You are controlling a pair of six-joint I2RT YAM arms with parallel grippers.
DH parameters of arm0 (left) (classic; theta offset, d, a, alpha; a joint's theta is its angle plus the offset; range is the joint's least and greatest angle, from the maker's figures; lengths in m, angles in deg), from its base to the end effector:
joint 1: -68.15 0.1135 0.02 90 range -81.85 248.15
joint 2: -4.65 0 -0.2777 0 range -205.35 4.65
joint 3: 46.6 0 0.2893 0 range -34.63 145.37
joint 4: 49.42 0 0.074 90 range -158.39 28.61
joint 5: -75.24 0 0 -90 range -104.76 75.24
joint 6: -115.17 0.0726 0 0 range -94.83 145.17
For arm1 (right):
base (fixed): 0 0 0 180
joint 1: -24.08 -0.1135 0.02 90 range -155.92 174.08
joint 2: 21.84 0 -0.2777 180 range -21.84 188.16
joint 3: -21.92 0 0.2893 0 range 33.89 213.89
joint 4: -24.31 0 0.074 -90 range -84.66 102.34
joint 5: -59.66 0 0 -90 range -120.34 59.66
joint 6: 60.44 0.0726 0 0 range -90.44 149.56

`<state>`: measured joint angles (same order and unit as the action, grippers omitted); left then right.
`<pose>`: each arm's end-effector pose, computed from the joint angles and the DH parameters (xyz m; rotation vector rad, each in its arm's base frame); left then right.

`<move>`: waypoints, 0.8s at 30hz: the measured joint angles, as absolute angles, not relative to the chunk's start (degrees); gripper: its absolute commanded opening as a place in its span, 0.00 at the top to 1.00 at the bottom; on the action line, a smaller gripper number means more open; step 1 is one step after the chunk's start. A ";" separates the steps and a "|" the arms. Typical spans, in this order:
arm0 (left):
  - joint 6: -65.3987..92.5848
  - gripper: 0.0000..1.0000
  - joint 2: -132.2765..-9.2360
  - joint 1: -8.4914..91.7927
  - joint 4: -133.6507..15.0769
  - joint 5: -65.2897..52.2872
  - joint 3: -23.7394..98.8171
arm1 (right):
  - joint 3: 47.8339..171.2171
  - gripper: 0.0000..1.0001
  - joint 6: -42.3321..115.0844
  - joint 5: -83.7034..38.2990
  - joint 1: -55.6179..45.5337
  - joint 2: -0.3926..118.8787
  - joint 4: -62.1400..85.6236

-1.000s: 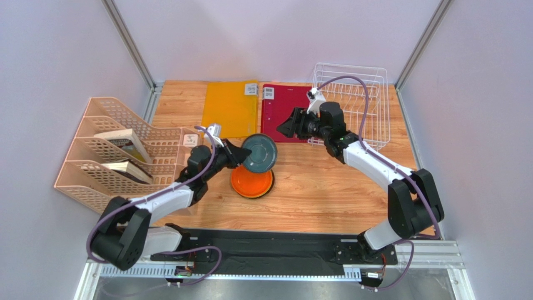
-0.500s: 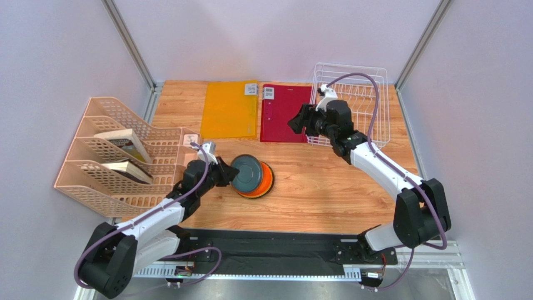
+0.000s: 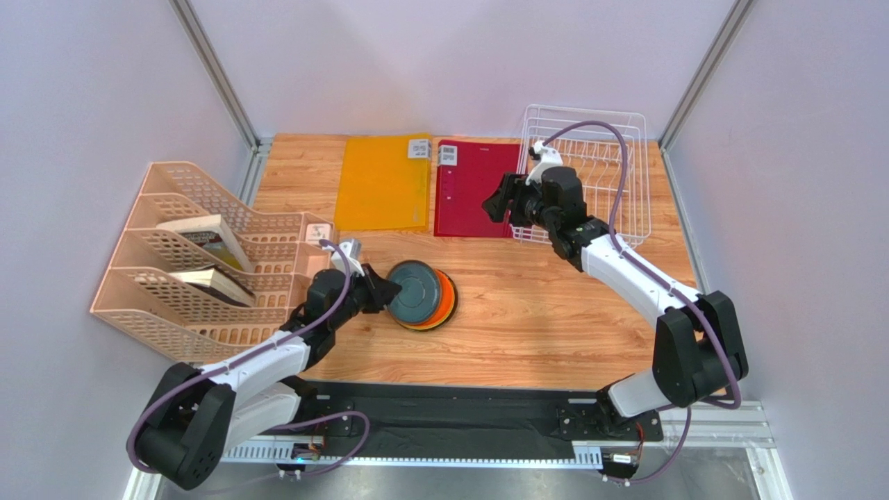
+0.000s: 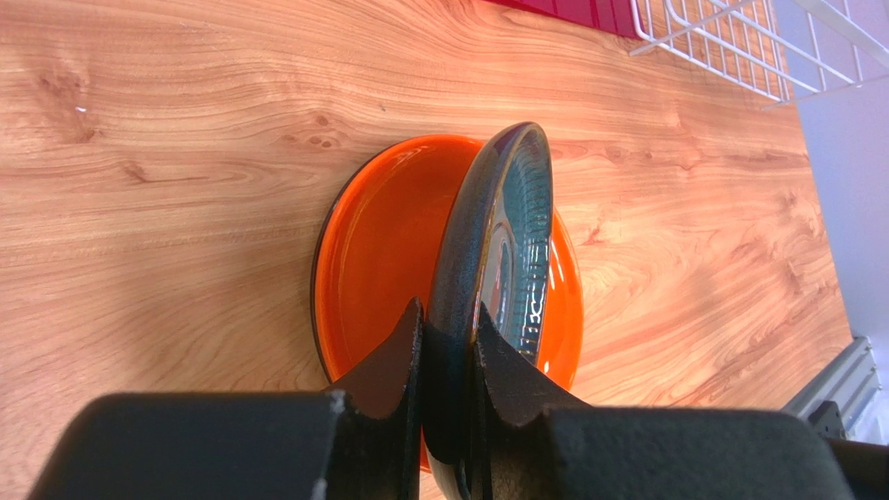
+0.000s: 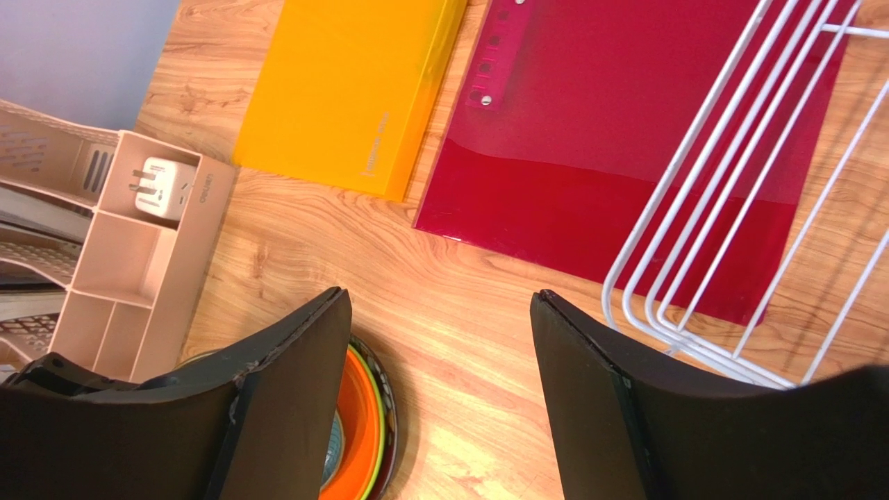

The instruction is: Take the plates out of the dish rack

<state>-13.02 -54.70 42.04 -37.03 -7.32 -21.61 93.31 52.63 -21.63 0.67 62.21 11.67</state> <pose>0.2227 -0.1196 0.1345 -0.1263 2.0488 -0.8494 0.3675 0.1711 0.2640 -0.1059 2.0686 0.6618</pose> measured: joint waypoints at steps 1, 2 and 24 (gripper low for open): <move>-13.11 0.73 -55.03 42.04 -36.66 -7.32 -21.61 | 93.31 0.31 52.50 -22.00 0.69 62.21 11.67; -13.28 0.59 -55.49 42.04 -36.22 -7.23 -21.61 | 93.31 0.31 52.33 -22.33 0.69 62.21 11.65; -7.01 0.02 -48.50 41.93 -48.24 -11.71 -20.50 | 92.44 0.31 50.03 -28.87 1.36 60.40 9.55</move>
